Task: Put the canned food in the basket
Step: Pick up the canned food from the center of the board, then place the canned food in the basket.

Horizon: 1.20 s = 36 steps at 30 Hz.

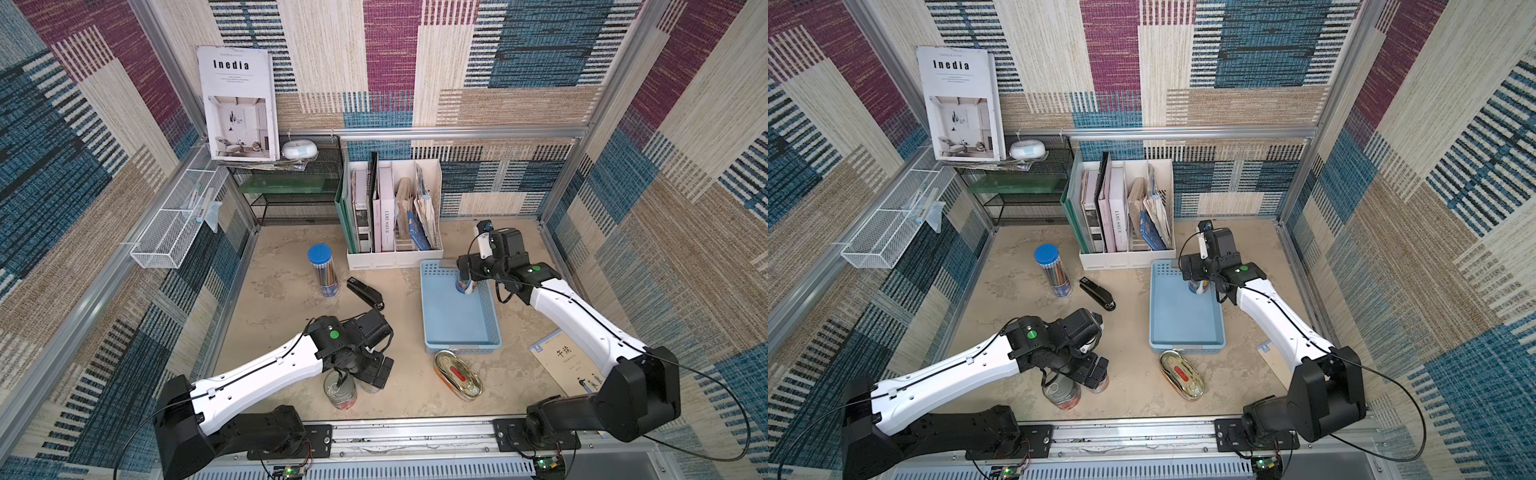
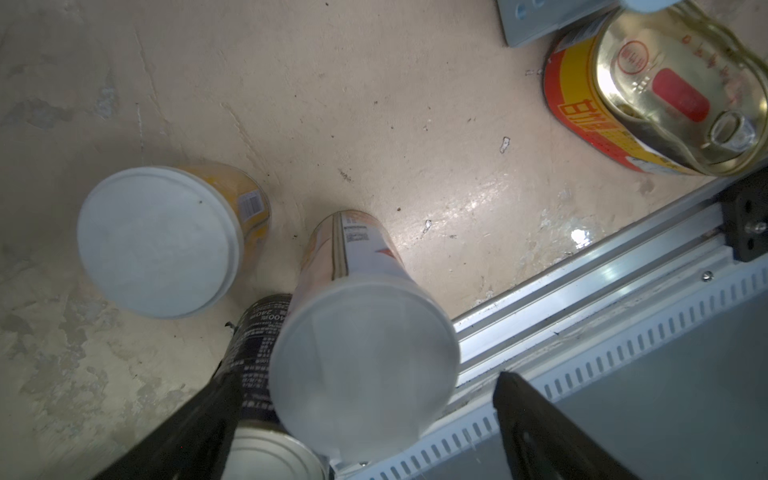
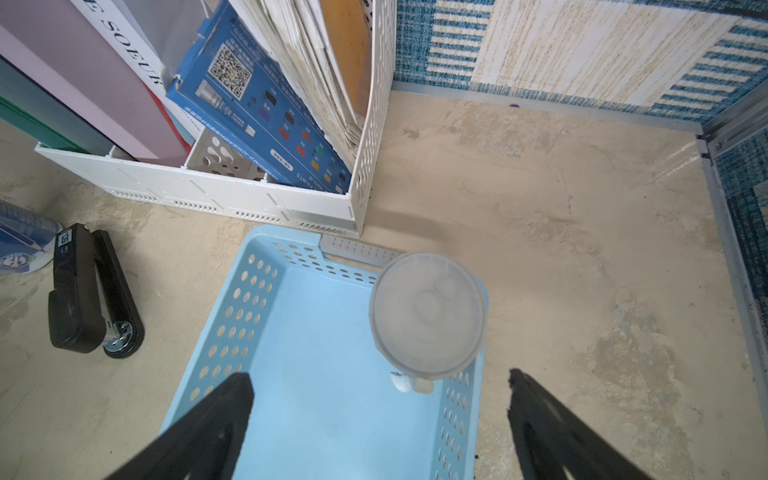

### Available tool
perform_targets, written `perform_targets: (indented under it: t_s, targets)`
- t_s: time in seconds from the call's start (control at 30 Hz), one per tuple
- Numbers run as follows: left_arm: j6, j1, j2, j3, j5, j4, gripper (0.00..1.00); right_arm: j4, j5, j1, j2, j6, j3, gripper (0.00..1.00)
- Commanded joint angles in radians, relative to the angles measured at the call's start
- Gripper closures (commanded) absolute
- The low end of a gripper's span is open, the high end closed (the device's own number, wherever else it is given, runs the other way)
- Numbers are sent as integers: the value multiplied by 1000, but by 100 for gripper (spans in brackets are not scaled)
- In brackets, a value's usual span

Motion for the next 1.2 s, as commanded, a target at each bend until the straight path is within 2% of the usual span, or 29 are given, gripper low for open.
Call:
perform_targets:
  t_s: [0.0, 0.13, 0.27, 0.4, 0.5, 0.67, 0.77, 0.97, 1.17]
  targets:
    - [9, -1, 20, -5, 3, 27, 1, -7, -12, 1, -8, -4, -6, 0]
    - [12, -1, 44, -14, 9, 46, 1, -5, -15, 0, -8, -7, -17, 0]
    - [16, 0, 60, -19, -12, 46, 7, -4, -16, 1, -10, -9, -27, 0]
    - [23, -1, 67, -19, -6, 45, 19, -10, -13, 0, -21, -10, -39, 0]
    - [33, -1, 78, -7, -1, 36, 33, -13, -14, 1, -32, -10, -48, 0]
    - [48, -6, 77, 19, 10, 20, 50, -23, -11, 0, -57, -4, -66, 0]
    - [65, -10, 75, 77, 13, -14, 55, -32, -9, 1, -76, -1, -75, 0]
    - [110, -21, 76, 260, 23, -89, 57, -59, 16, 0, -136, 13, -87, 0]
    - [224, -22, 204, 547, 22, -165, 61, -77, 14, 1, -204, 35, -91, 0]
